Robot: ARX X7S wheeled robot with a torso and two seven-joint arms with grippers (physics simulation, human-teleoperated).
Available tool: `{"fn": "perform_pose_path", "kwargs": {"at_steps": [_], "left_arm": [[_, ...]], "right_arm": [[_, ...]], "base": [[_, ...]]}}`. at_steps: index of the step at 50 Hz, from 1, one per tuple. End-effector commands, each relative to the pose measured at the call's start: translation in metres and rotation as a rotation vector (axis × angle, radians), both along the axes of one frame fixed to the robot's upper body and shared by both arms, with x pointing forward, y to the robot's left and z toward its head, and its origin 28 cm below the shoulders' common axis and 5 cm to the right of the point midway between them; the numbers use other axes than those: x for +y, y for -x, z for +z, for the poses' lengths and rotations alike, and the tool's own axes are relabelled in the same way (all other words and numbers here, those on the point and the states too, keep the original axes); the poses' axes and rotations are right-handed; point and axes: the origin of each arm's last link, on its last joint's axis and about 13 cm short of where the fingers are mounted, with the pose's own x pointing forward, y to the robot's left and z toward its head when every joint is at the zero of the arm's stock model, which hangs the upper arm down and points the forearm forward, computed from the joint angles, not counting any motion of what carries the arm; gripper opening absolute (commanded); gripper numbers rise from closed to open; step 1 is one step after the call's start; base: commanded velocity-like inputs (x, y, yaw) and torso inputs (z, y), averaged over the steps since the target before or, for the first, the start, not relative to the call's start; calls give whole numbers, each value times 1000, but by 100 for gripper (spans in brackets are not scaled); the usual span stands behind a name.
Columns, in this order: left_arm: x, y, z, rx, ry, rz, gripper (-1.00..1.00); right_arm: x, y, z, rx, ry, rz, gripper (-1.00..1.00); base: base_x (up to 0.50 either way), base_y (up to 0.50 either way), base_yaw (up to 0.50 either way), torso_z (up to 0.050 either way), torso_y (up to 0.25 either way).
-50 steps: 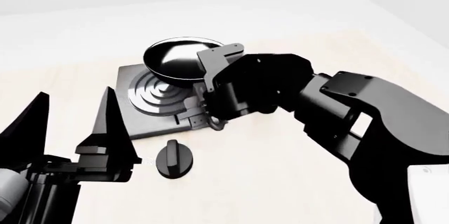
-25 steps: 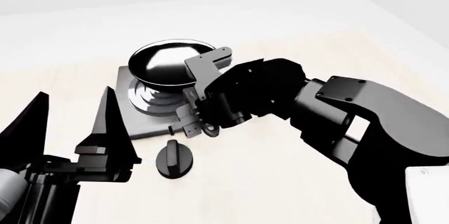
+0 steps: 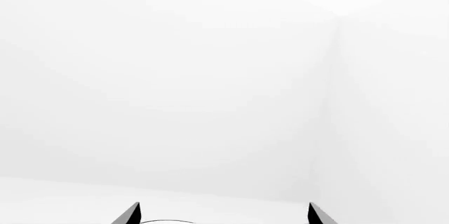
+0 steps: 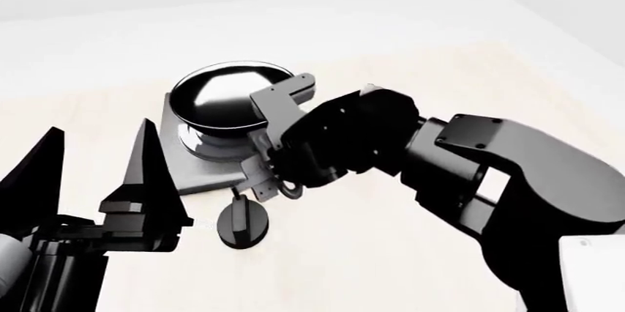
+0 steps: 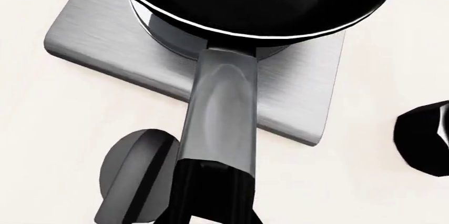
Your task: Put the frying pan on the stove.
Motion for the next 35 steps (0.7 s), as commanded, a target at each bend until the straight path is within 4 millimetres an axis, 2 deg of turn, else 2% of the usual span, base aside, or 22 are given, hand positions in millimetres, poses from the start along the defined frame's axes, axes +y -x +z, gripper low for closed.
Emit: {"fn": "perform_pose_path", "kwargs": {"at_steps": [1,35], "left_arm": [[0,0,-1,3,2,1,100],[1,0,0,2,6,2,100]], "right_arm": [[-5,-10,2,-86,22,-15,-100],[-4,-8,-12,-88,34,17,-100]], "base": [[0,0,0,0,10],[0,0,0,1,1]]}}
